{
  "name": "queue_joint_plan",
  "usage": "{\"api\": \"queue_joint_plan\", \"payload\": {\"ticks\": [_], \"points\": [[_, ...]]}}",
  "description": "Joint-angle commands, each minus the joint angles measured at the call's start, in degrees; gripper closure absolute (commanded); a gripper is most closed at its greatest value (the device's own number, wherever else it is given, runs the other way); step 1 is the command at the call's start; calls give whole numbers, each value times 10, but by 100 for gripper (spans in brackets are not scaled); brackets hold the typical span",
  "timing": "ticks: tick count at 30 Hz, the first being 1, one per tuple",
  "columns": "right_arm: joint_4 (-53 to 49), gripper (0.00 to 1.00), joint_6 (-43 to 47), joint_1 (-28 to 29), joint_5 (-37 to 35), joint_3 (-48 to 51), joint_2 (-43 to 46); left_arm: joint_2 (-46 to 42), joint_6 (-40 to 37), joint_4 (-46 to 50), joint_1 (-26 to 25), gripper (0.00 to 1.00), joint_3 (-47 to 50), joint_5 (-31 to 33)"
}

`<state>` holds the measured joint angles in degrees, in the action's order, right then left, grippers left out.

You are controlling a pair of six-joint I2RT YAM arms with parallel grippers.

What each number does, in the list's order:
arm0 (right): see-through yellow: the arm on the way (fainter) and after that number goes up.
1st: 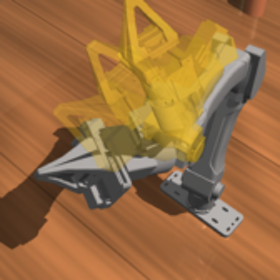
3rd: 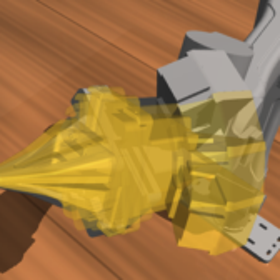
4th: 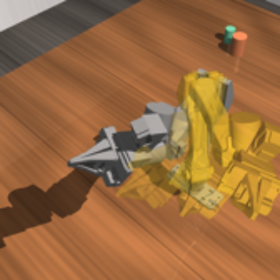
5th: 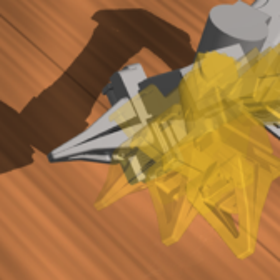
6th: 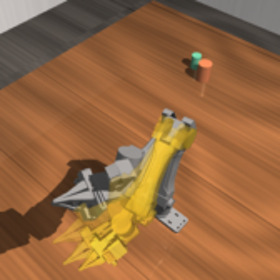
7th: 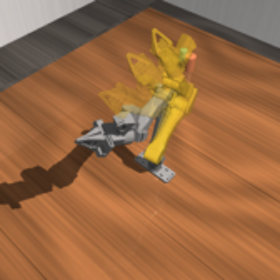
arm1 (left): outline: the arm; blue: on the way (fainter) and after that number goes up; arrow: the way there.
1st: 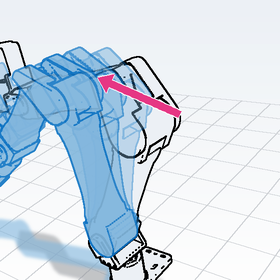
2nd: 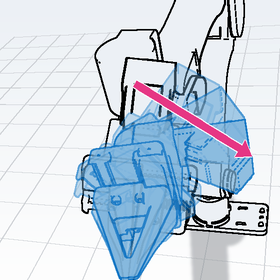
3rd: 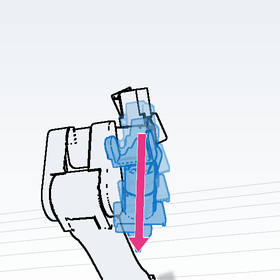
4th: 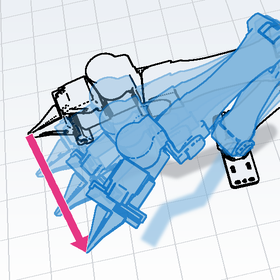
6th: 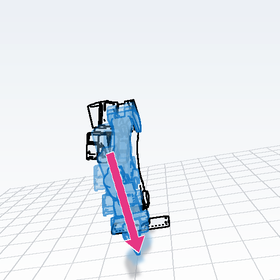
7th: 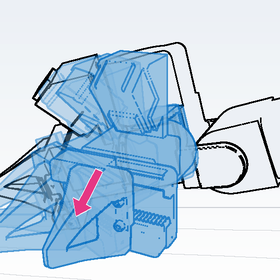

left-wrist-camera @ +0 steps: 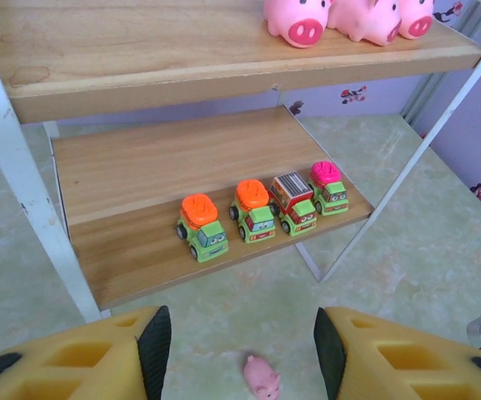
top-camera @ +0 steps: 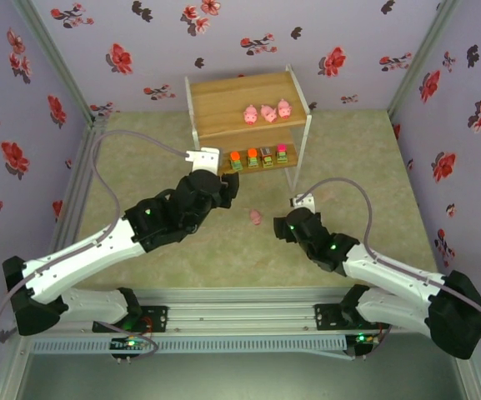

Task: Place and organize the plastic toys onto the shelf

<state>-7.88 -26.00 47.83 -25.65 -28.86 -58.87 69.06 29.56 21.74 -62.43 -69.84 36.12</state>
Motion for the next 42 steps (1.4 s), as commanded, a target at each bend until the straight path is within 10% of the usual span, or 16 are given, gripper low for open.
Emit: {"api": "queue_joint_plan", "payload": {"ticks": [1, 42], "points": [[-13, 22, -8, 18, -51, -18, -11, -14, -17, -25, -9, 47, 22, -6], [-31, 20, -65, 91, -121, -58, -109, -96, -13, -112, -43, 41, 256, -15]]}}
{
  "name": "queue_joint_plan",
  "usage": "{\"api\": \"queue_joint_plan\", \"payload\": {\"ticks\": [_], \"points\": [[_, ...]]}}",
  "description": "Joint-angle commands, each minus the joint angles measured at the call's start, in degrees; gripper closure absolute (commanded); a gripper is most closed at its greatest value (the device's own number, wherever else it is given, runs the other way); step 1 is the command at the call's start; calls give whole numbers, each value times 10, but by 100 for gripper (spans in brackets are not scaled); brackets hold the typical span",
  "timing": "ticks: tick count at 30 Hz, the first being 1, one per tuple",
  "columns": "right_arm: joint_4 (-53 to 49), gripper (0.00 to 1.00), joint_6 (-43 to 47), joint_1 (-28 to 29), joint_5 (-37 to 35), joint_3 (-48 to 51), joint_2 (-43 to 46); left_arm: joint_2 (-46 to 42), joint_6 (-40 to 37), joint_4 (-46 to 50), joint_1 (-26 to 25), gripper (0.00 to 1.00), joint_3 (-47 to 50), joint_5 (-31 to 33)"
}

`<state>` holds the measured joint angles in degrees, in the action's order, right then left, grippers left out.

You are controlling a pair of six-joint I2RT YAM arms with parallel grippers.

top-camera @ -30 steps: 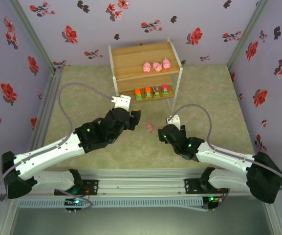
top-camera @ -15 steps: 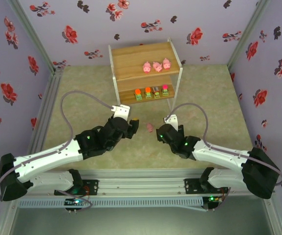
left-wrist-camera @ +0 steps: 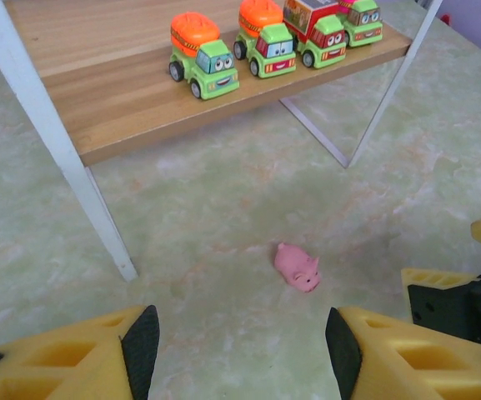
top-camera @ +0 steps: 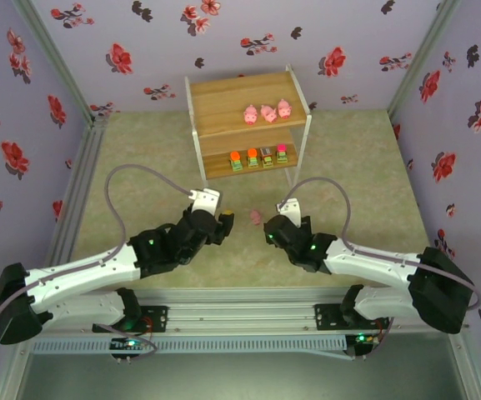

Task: Place and organize the plastic toys onto the shelf

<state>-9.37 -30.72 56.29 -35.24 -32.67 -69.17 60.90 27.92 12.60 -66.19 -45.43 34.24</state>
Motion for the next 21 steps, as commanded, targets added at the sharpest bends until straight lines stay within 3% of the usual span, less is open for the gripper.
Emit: {"api": "queue_joint_plan", "payload": {"ticks": [1, 21], "points": [[-16, 20, -18, 8, -25, -21, -8, -17, 4, -23, -5, 41, 15, 5], [-15, 19, -33, 28, -37, -35, -38, -20, 21, -61, -5, 40, 87, 22]]}}
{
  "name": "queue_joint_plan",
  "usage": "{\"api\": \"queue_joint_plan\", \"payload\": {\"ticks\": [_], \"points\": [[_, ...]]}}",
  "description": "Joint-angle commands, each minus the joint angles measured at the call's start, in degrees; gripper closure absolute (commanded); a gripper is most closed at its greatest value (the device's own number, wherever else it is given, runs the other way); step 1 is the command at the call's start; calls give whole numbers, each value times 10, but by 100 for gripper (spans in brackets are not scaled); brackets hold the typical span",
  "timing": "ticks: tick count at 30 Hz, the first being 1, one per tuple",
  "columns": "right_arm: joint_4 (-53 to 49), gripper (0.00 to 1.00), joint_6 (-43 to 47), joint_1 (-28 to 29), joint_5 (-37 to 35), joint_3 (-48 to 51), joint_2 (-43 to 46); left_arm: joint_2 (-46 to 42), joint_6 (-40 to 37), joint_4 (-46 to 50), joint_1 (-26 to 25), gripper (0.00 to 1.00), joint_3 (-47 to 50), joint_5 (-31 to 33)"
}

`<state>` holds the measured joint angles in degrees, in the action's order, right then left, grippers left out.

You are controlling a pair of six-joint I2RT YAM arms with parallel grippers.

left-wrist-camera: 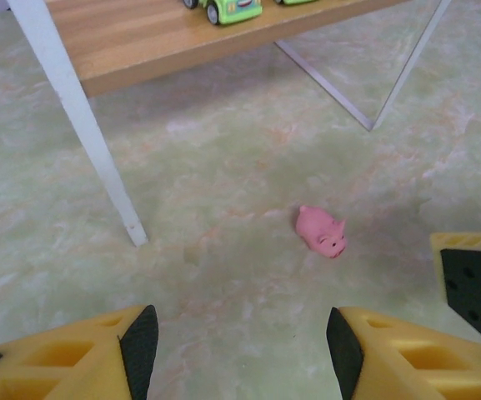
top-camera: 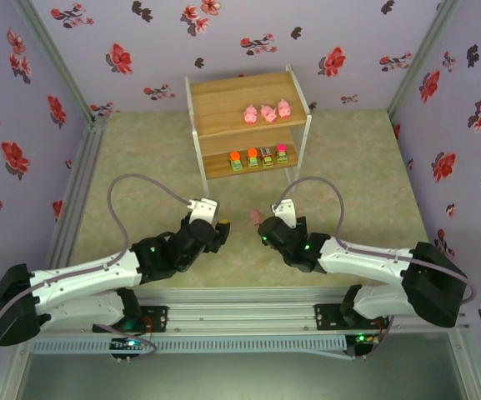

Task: Place and organize the plastic toys onto the shelf

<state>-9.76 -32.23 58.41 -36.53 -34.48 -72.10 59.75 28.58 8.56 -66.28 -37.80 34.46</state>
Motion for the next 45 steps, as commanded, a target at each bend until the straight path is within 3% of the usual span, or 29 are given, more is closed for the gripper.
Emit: {"api": "queue_joint_plan", "payload": {"ticks": [1, 14, 24, 32, 45], "points": [[-11, 19, -19, 7, -24, -17, -11, -9, 16, -22, -4, 40, 15, 21], [0, 18, -36, 22, -21, -33, -47, -6, 30, -38, -4, 39, 59, 38], [4, 17, -41, 23, 4, -91, -124, 19, 49, -46, 1, 37, 70, 59], [-24, 17, -39, 23, 31, -155, -191, 69, 29, -74, 18, 37, 68, 20], [-59, 15, -58, -3, 64, -176, -218, 86, 6, -106, 34, 37, 72, -28]]}}
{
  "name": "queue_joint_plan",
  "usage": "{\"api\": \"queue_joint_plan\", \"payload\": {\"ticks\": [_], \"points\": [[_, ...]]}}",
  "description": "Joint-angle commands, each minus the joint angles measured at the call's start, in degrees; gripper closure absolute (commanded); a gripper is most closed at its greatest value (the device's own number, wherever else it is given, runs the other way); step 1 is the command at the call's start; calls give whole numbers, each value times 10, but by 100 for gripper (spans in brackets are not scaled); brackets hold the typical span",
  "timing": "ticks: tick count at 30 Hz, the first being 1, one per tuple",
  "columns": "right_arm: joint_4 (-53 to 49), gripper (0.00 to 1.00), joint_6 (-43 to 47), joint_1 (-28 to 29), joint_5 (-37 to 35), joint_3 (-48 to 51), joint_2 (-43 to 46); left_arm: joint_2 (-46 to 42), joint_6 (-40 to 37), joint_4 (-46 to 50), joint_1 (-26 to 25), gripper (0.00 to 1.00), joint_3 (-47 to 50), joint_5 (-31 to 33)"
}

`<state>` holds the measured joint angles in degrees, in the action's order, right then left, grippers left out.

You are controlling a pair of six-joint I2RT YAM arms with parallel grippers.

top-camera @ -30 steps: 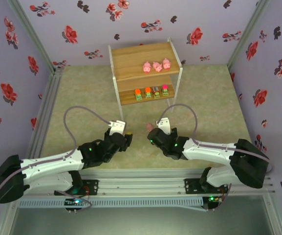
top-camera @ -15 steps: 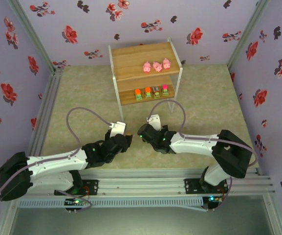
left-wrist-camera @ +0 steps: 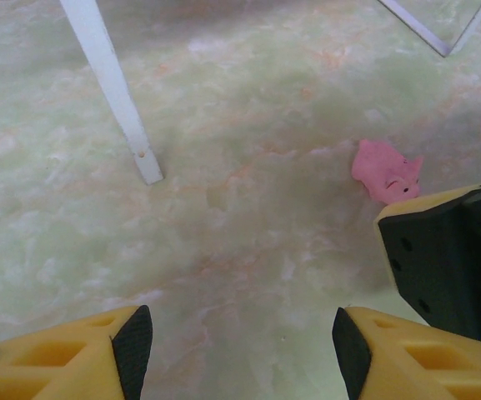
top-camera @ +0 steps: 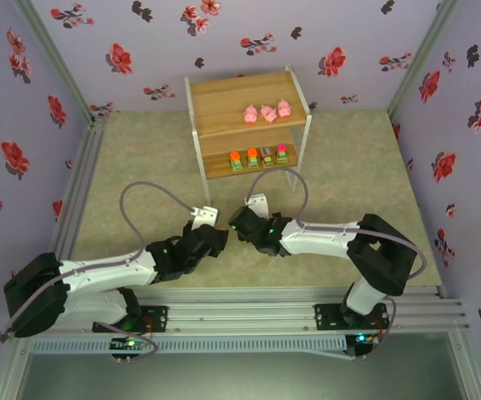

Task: Place and organize the plastic toys onto the shelf

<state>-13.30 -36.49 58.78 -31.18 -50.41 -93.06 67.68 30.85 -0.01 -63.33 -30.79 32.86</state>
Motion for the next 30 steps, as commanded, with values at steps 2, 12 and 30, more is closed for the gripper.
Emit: {"api": "queue_joint_plan", "payload": {"ticks": [2, 12, 30], "points": [[-26, 15, -18, -12, 18, -17, -11, 10, -18, -20, 5, 37, 0, -16], [-27, 16, -5, -29, 55, -28, -23, 17, -20, -22, 8, 37, -3, -24], [-7, 32, 38, -60, 95, -39, -55, 21, -23, -20, 15, 37, -6, -33]]}}
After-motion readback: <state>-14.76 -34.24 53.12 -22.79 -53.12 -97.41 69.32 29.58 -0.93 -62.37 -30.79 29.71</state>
